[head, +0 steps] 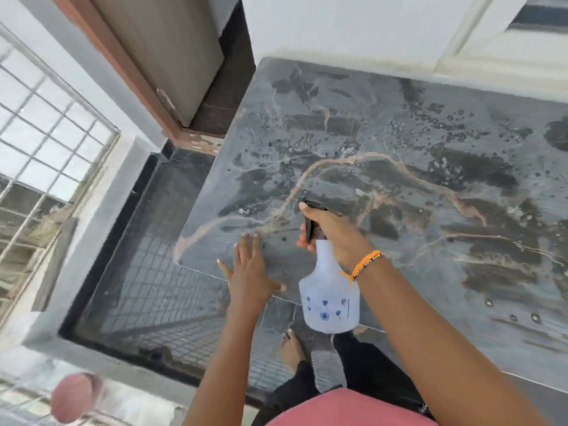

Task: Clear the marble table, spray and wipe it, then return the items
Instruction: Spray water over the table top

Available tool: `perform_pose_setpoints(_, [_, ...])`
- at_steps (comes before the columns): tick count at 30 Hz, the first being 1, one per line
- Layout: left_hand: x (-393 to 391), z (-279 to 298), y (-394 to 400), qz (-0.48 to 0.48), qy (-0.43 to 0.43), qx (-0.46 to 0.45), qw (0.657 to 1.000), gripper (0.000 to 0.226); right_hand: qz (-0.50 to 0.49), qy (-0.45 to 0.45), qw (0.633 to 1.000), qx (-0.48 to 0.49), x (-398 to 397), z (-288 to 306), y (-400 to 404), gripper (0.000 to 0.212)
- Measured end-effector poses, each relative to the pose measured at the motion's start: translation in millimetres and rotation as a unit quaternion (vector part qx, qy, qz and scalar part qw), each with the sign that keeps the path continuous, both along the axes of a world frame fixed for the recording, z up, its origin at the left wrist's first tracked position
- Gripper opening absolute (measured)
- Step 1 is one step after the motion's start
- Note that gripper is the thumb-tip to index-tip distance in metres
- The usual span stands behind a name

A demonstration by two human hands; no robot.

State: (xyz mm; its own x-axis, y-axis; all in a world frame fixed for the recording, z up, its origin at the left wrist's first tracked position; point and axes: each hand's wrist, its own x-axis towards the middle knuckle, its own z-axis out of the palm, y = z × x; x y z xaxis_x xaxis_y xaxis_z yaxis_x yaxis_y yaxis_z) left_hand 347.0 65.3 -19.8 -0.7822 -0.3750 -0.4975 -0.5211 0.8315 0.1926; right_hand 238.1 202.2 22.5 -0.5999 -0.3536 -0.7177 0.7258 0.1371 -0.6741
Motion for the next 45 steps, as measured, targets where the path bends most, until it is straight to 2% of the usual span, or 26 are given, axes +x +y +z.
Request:
perform_pose_setpoints(7, [0.8, -4.5, 6.6, -0.034, 0.035, 0.022, 0.999, 0.113, -0.094, -0.012, 0.995, -0.013, 19.4, -1.1, 18.7, 0.034])
perform_pose_setpoints(12, [-10.1, -2.8, 49.9, -0.205, 0.070, 0.045, 0.975, 0.105, -0.202, 0.006, 0.978, -0.046, 44.0, -2.6, 81.6, 0.027])
perform_pose_setpoints(16, [-16.5, -1.7, 85.6, -0.307, 0.004, 0.011, 0.952, 0.110, -0.300, -0.014, 0.953, -0.030, 64.2, -4.3, 121.0, 0.032])
perform_pose_setpoints(20, [-16.6, -1.7, 86.2, -0.299, -0.015, 0.003, 0.954, 0.116, -0.391, -0.021, 0.920, 0.008, 78.1, -13.0, 143.3, 0.031])
perform_pose_setpoints(24, [-17.1, -0.6, 88.8, -0.298, -0.015, -0.004, 0.954, 0.117, -0.391, -0.051, 0.919, -0.008, 86.0, -14.6, 167.2, 0.036])
perform_pose_setpoints(27, [-17.8, -2.5, 110.4, -0.304, -0.001, 0.001, 0.953, 0.116, -0.393, -0.063, 0.916, -0.054, 92.7, -11.3, 186.4, 0.030])
perform_pose_setpoints(29, [-18.7, -4.5, 136.7, -0.333, 0.016, 0.023, 0.943, 0.115, -0.402, -0.037, 0.913, -0.064, 98.9, -9.8, 208.6, 0.024])
perform_pose_setpoints(32, [-19.4, -6.3, 182.6, -0.395, 0.036, 0.045, 0.917, 0.115, -0.426, -0.006, 0.903, -0.058, 107.1, -5.7, 248.6, 0.027])
perform_pose_setpoints(36, [-18.5, -4.3, 246.6, -0.458, 0.042, 0.047, 0.887, 0.117, -0.489, -0.002, 0.869, -0.078, 106.2, 1.7, 310.1, 0.036])
perform_pose_setpoints(38, [-16.2, -4.6, 271.3, -0.472, 0.023, 0.029, 0.881, 0.118, -0.510, 0.017, 0.858, -0.062, 101.7, 2.5, 338.3, 0.034])
perform_pose_setpoints(42, [-10.3, -9.1, 292.3, -0.443, 0.010, 0.005, 0.896, 0.118, -0.501, 0.026, 0.865, -0.008, 100.1, -1.6, 377.6, 0.034])
perform_pose_setpoints(45, [-8.1, -10.2, 301.6, -0.403, 0.015, 0.030, 0.915, 0.118, -0.511, 0.002, 0.859, -0.023, 110.4, -4.7, 395.6, 0.041])
